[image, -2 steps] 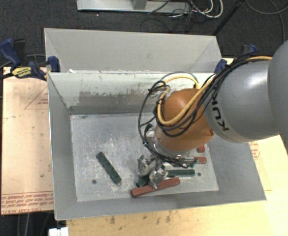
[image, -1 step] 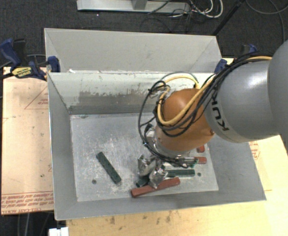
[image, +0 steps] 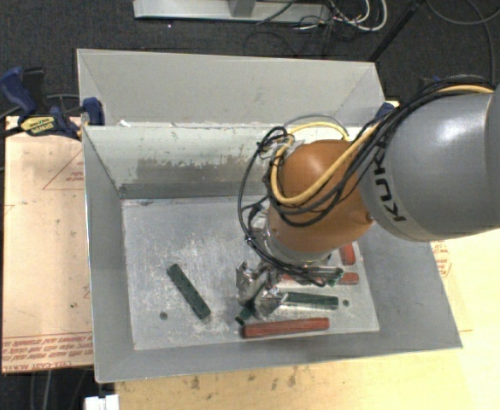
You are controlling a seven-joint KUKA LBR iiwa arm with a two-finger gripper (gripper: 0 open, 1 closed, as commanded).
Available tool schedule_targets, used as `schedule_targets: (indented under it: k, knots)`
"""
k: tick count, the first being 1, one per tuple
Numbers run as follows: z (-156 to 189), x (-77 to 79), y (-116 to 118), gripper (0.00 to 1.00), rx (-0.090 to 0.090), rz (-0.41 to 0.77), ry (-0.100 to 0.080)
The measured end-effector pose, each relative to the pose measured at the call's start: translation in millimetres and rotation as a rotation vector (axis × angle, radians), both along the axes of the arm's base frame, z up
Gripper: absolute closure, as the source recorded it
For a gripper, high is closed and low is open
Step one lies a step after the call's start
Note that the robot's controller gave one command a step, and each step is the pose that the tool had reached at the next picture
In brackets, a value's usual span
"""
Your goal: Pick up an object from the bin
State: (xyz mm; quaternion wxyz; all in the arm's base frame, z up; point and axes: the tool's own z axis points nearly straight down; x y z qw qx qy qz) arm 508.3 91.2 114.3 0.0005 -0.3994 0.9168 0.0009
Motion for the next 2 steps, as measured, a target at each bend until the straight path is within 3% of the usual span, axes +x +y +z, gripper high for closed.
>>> schedule_targets:
  k: [2]
  knots:
    - [50.6, -7.2, 0.5, 1.0, -0.001, -0.012, 0.004]
